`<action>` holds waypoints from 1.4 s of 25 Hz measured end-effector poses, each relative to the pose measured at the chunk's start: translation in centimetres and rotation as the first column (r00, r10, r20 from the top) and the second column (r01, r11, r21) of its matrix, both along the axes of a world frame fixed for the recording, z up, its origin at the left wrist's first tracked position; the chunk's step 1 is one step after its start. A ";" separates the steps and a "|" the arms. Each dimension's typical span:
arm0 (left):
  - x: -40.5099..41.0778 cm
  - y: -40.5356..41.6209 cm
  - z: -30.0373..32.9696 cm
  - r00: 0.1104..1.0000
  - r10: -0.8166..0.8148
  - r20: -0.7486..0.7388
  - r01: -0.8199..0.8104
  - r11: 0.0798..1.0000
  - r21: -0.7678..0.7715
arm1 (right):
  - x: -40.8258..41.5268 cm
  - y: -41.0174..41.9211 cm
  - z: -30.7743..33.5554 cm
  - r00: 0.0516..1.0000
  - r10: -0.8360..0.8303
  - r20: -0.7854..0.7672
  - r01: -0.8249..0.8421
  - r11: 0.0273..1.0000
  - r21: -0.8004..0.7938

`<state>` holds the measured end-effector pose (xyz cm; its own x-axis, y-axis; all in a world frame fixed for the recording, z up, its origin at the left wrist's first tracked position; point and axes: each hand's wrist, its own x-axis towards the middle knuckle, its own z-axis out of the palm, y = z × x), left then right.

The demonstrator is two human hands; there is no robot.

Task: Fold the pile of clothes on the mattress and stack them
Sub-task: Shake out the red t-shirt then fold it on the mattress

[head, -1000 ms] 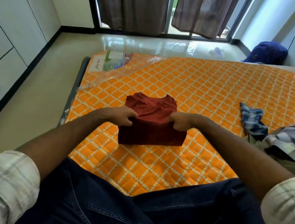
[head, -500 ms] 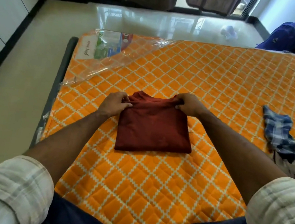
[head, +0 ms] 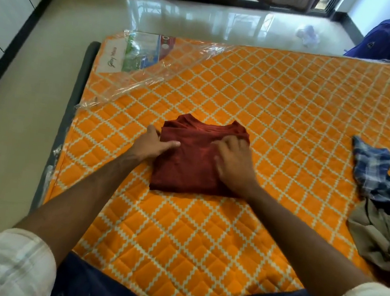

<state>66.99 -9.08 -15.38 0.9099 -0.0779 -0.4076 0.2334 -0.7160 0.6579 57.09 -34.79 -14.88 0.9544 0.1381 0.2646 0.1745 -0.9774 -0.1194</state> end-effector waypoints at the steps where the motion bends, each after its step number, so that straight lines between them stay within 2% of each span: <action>1: -0.8 0.3 -0.2 0.994 -0.007 -0.106 0.000 0.998 -0.064 | -1.4 1.2 -0.5 0.994 0.096 -0.052 -0.097 0.995 -0.023; 2: -1.5 0.6 -0.6 0.984 -0.006 -0.176 -0.019 0.990 -0.138 | -2.6 2.2 -0.8 0.981 0.123 -0.153 -0.131 0.990 -0.043; 4: -3.2 0.5 -0.3 0.977 0.004 -0.211 -0.066 0.955 -0.288 | -4.0 3.3 -0.5 0.938 0.018 -0.347 -0.026 1.000 -0.018; 6: -5.1 -0.5 1.8 0.986 0.020 -0.164 -0.087 0.906 -0.414 | -3.6 3.8 1.2 0.867 -0.047 -0.496 0.145 0.976 0.161; 8: -6.3 -2.1 5.6 0.996 0.006 -0.090 -0.050 0.865 -0.498 | -2.6 4.6 3.2 0.812 0.049 -0.582 0.248 0.873 0.419; 9: -6.6 -2.9 7.6 0.998 -0.039 -0.042 0.012 0.859 -0.513 | -2.2 5.3 4.7 0.806 0.130 -0.578 0.299 0.753 0.587; 11: -6.6 -4.7 11.4 0.985 -0.163 0.048 0.166 0.860 -0.483 | -2.0 6.4 8.3 0.826 0.232 -0.514 0.415 0.367 0.833; 12: -6.6 -5.5 13.2 0.971 -0.222 0.086 0.237 0.870 -0.432 | -2.3 6.6 10.5 0.820 0.274 -0.503 0.472 0.176 0.864; 13: -7.0 -6.5 15.0 0.954 -0.275 0.115 0.298 0.880 -0.370 | -2.5 6.4 12.2 0.813 0.318 -0.488 0.506 0.030 0.862; 15: -7.9 -8.3 17.6 0.918 -0.348 0.191 0.389 0.885 -0.257 | -2.9 5.4 14.6 0.821 0.364 -0.439 0.510 -0.126 0.851; 17: -8.5 -9.6 18.4 0.888 -0.384 0.251 0.440 0.869 -0.226 | -3.6 4.4 15.4 0.849 0.385 -0.361 0.481 -0.282 0.830; 20: -9.7 -10.3 18.0 0.895 -0.396 0.205 0.446 0.814 -0.372 | -5.1 2.4 13.5 0.875 0.361 -0.322 0.469 -0.471 0.747; 22: -11.1 -9.8 15.8 0.865 -0.438 0.244 0.501 0.779 -0.378 | -6.8 0.3 9.5 0.846 0.356 -0.396 0.529 -0.475 0.704; 23: -11.7 -9.2 13.7 0.855 -0.451 0.256 0.516 0.793 -0.324 | -7.8 -0.8 6.8 0.801 0.337 -0.494 0.598 -0.421 0.682; 25: -12.7 -7.0 8.6 0.846 -0.460 0.268 0.504 0.855 -0.122 | -9.8 -2.3 2.0 0.648 0.230 -0.726 0.758 -0.278 0.590; 26: -13.0 -5.6 6.1 0.856 -0.447 0.260 0.459 0.888 0.018 | -10.6 -2.7 0.6 0.602 0.191 -0.775 0.793 -0.254 0.553; 28: -12.9 -2.7 2.9 0.923 -0.307 0.232 0.250 0.937 0.244 | -10.8 -2.8 -0.3 0.618 0.133 -0.775 0.777 -0.256 0.575; 30: -12.0 -0.4 1.5 0.974 -0.134 0.184 0.068 0.943 0.326 | -9.8 -2.9 -0.1 0.648 0.055 -0.760 0.754 -0.191 0.629; 32: -10.7 0.8 1.3 0.992 -0.070 0.106 0.043 0.969 0.242 | -8.5 -2.9 0.1 0.649 -0.065 -0.758 0.755 -0.069 0.652; 34: -10.1 0.8 2.1 0.999 -0.039 0.008 0.039 0.999 0.001 | -7.7 -2.8 -0.6 0.619 -0.198 -0.760 0.782 0.072 0.619; 35: -10.2 0.6 2.3 0.998 -0.049 -0.032 0.047 0.998 -0.052 | -7.6 -2.7 -0.7 0.613 -0.248 -0.750 0.789 0.129 0.601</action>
